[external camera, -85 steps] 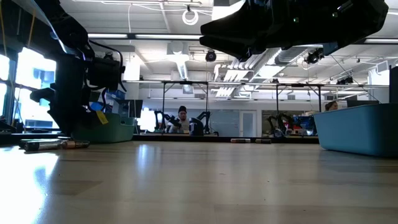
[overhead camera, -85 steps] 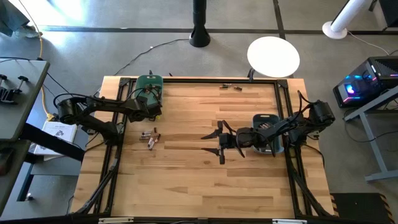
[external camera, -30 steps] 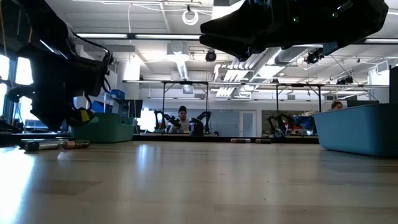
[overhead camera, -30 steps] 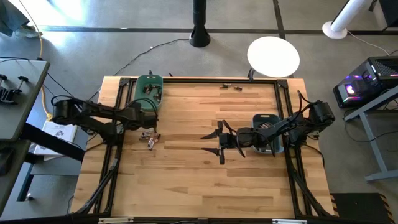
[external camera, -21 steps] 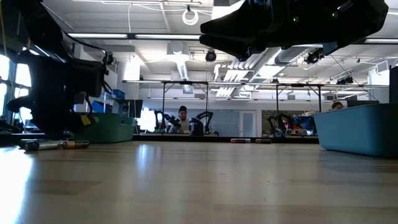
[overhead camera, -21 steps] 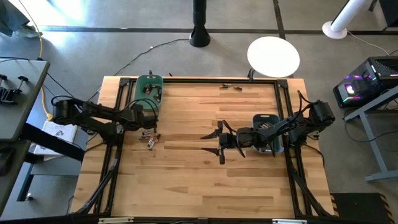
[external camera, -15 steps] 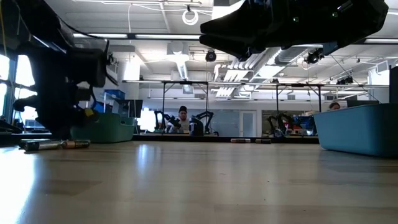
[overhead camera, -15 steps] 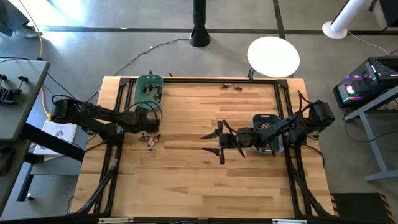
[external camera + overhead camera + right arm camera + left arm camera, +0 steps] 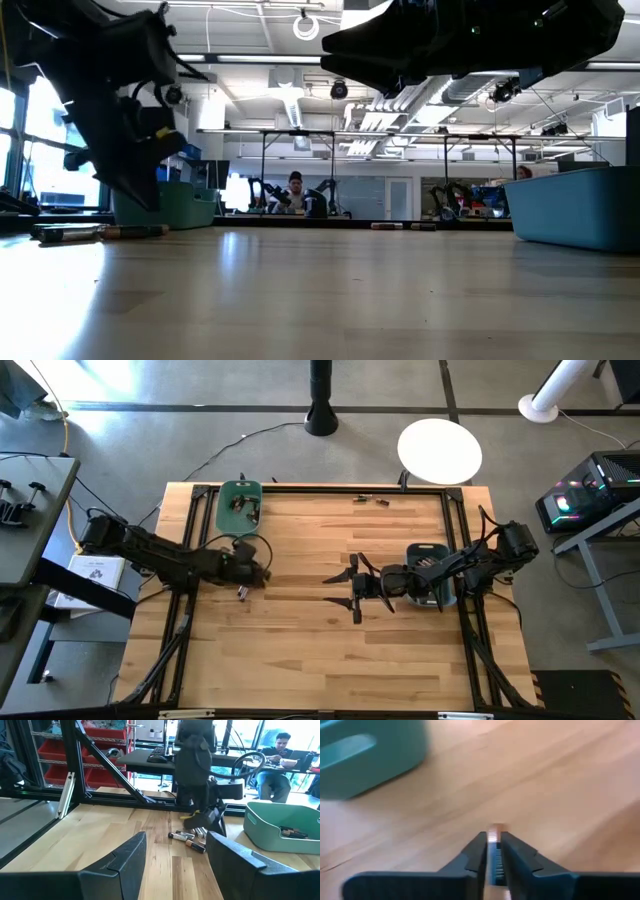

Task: Sort batteries
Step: Put the black battery into the green bin

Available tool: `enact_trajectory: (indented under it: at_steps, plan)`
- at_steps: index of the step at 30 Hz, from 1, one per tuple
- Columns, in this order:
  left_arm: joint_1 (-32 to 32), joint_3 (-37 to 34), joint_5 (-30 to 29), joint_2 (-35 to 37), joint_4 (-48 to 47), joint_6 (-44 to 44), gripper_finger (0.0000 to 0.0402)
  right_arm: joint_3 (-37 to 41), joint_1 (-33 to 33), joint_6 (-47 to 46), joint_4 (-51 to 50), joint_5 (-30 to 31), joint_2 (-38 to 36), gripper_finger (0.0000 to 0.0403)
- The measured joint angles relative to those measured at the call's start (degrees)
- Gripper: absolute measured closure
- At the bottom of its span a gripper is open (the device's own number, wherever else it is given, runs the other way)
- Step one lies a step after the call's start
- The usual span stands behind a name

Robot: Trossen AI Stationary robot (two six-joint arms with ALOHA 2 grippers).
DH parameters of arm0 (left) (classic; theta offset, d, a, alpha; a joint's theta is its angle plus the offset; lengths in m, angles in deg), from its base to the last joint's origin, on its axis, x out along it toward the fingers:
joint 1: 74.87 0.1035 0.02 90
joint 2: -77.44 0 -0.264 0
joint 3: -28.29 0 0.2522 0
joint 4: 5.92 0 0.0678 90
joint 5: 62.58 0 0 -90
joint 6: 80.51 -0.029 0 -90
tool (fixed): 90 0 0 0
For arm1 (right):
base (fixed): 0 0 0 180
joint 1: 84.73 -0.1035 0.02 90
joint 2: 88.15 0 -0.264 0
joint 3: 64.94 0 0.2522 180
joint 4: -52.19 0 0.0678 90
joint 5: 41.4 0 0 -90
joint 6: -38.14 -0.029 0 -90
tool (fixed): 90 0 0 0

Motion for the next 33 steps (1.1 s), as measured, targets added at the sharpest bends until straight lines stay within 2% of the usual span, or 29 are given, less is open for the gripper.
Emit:
enact_trajectory:
  at_steps: [7, 12, 24, 33]
  plan:
    - [-0.6, -0.1, 0.2, 0.0, 4.5, -0.5, 0.0259, 0.0, 0.0, 0.1, 0.0, 0.0, 0.0, 0.0201]
    - [1.1, -1.5, 1.7, 0.0, 4.9, 2.6, 0.0223, 0.0, 0.0, 0.1, 0.0, 0.0, 0.0, 0.0201]
    - [2.0, -4.9, 1.8, -0.1, 9.2, 4.0, 0.0252, 0.0, 0.0, 0.1, -0.4, 0.0, 0.0, 0.0201]
    - [2.0, -7.9, 3.1, -0.1, 11.5, 4.6, 0.0254, 0.0, 0.0, 0.0, -0.4, 0.0, 0.0, 0.0201]
